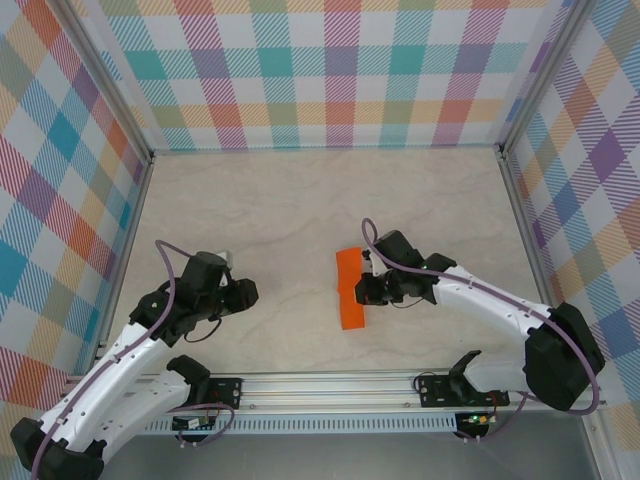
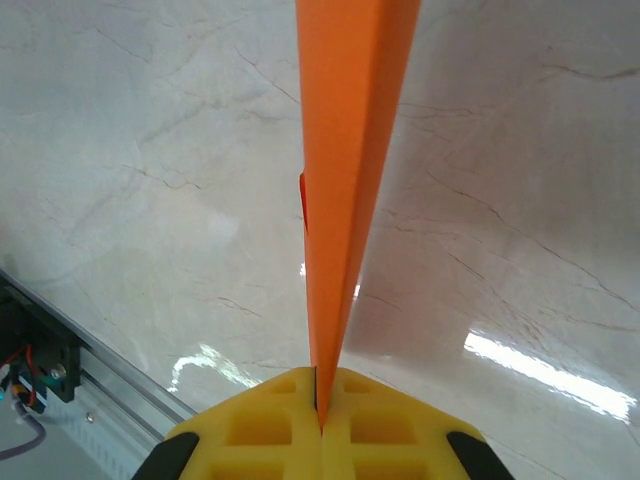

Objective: Fold a paper plane with a square sheet of paper (pick it up from the middle)
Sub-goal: Turn over the paper at the center of the table.

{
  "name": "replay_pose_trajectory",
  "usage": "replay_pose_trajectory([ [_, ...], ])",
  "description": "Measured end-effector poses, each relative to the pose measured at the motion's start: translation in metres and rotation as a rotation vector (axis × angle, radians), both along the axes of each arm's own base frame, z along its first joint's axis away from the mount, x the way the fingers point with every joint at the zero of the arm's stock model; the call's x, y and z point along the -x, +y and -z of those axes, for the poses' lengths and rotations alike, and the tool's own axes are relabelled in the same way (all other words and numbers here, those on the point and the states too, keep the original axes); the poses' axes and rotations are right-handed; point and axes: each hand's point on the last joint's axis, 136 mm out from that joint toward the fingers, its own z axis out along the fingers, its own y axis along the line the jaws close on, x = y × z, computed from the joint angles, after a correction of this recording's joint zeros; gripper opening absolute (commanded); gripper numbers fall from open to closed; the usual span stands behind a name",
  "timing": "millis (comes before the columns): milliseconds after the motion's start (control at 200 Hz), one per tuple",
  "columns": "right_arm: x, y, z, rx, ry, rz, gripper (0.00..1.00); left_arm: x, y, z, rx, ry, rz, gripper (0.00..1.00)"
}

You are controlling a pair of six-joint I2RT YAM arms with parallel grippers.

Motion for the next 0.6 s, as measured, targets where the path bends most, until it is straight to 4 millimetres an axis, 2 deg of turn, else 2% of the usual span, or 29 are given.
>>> replay_pose_trajectory([
  [125,0.003,-0.012,0.005,0.071,0.005,-0.002,0.02,0.000,0.000,0.001,-0.005,0.002,0.004,0.51],
  [230,-0.001,-0.020,-0.001,0.130,-0.016,-0.001,0.02,0.000,0.000,0.006,-0.014,0.019,0.005,0.54],
  [465,-0.032,-0.034,-0.037,0.294,-0.120,0.032,0.03,0.000,0.000,0.013,-0.018,0.032,0.005,0.59],
  [600,-0.045,-0.042,-0.030,0.479,-0.125,0.026,0.00,-0.001,-0.001,0.019,-0.013,0.035,-0.007,0.62],
])
